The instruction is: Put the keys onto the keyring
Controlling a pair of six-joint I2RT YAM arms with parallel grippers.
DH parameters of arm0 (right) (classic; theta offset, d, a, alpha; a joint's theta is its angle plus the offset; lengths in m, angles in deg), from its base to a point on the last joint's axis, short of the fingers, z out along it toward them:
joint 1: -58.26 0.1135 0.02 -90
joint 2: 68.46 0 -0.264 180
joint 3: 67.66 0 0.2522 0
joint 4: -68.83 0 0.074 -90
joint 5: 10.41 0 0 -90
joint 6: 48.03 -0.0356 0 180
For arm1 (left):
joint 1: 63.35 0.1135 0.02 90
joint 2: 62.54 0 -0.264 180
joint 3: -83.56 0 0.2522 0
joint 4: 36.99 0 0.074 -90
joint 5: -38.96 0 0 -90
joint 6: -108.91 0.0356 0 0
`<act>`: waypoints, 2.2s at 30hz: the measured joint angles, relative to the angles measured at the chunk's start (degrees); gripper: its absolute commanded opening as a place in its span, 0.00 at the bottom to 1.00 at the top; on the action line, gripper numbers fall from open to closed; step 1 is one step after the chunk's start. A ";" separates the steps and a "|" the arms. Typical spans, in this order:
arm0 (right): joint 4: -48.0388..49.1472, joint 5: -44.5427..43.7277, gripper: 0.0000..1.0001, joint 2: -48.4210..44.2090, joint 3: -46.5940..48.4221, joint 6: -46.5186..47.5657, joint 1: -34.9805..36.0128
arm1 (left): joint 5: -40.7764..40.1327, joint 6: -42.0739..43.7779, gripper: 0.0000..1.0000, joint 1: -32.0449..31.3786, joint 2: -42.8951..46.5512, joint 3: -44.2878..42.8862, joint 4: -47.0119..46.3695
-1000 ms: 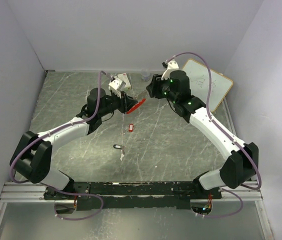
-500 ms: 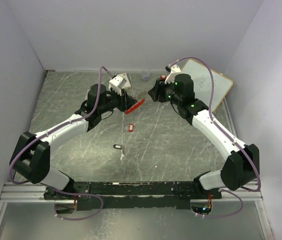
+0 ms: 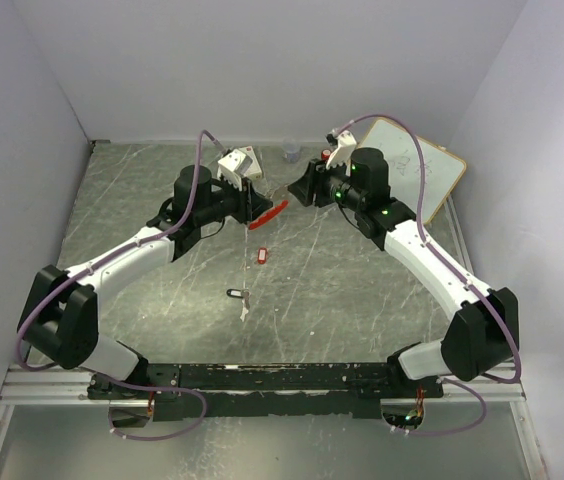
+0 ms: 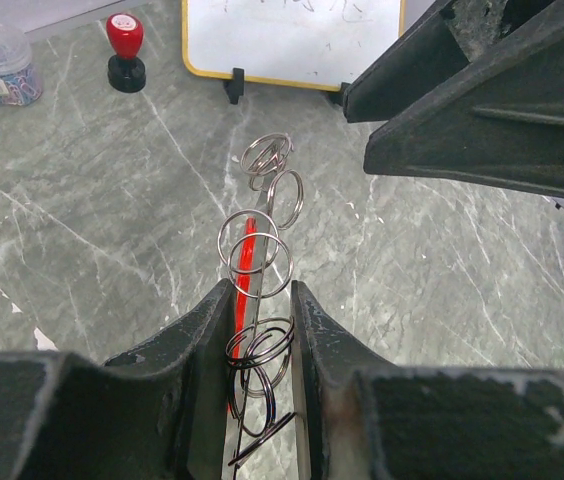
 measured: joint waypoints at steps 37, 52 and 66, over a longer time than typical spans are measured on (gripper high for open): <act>6.45 7.50 0.00 2.10 -1.46 -3.52 0.00 | 3.72 -1.36 0.07 0.02 1.53 0.00 -2.36; 5.20 6.14 0.00 0.63 -1.46 -2.71 0.02 | 0.07 -2.75 0.07 0.00 -1.51 -2.67 1.18; -0.11 2.60 0.00 0.66 -0.70 3.23 0.20 | -3.30 -2.99 0.73 0.02 -0.57 -3.98 2.73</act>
